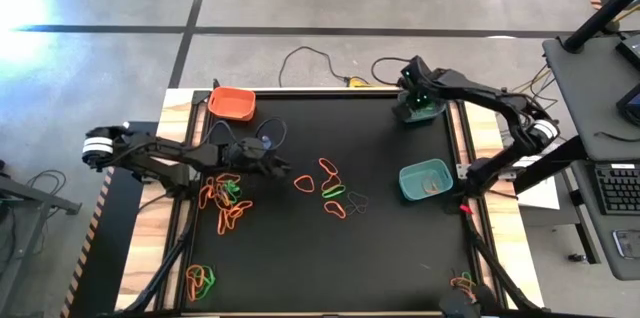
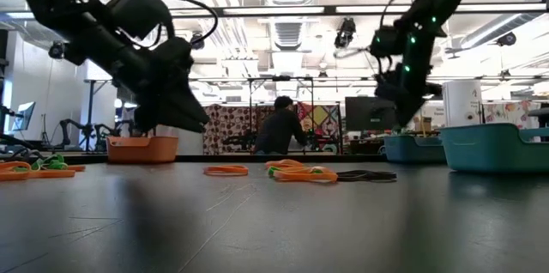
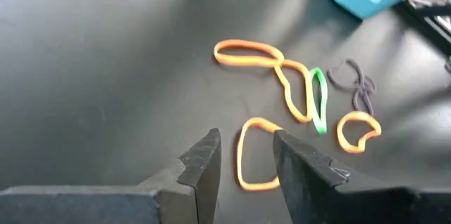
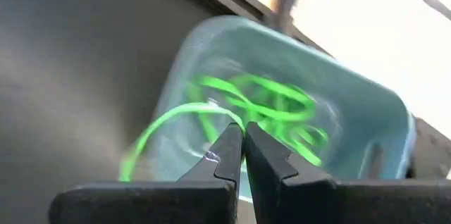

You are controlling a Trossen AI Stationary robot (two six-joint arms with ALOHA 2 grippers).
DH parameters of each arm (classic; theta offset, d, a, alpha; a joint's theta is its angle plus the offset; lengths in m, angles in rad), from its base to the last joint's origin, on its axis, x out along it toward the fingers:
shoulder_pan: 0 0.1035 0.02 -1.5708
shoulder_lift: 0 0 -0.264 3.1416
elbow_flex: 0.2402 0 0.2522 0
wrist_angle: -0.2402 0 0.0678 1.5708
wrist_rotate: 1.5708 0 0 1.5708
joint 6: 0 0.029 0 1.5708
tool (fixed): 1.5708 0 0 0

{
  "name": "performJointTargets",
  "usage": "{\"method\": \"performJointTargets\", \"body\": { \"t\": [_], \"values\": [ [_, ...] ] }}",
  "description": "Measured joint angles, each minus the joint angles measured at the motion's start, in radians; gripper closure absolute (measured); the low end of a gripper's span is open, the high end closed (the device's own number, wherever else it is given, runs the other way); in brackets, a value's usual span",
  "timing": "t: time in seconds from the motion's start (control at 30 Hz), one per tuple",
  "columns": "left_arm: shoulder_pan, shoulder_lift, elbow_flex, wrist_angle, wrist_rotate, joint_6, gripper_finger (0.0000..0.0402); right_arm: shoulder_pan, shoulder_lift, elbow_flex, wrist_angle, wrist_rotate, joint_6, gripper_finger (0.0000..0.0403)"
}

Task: Sort rubber bands into baskets
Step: Put the green rubber band into the blue bin

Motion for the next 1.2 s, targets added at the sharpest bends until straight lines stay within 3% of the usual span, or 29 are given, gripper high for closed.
{"method": "performJointTargets", "body": {
  "t": [0.2,0.33,0.57,0.7,0.83,1.0,1.1,1.2],
  "values": [
    [0.025,0.016,0.055,-0.018,0.01,0.013,0.0287,-0.061,0.042,-0.021,0.052,0.048,0.07,0.0392],
    [0.039,0.016,0.107,-0.12,0.012,0.065,0.0287,-0.092,0.064,-0.021,0.091,0.104,0.102,0.0392],
    [0.06,0.015,0.199,-0.281,-0.031,0.153,0.0288,-0.105,0.118,-0.022,0.104,0.043,0.126,0.0392],
    [0.059,0.013,0.233,-0.296,-0.031,0.165,0.0288,-0.106,0.146,-0.024,0.091,0.139,0.172,0.039],
    [0.059,0.013,0.261,-0.314,-0.026,0.188,0.0288,-0.102,0.142,-0.024,0.094,0.141,0.131,0.0362],
    [0.051,-0.001,0.309,-0.393,-0.027,0.23,0.0288,-0.091,0.085,-0.024,0.095,0.138,0.128,0.0297],
    [0.036,-0.017,0.318,-0.376,-0.026,0.251,0.0288,-0.049,0.025,-0.035,0.119,0.06,0.097,0.0264],
    [0.022,-0.023,0.318,-0.37,-0.026,0.252,0.0288,0.037,-0.059,-0.075,0.205,-0.111,0.066,0.0242]
  ]
}}
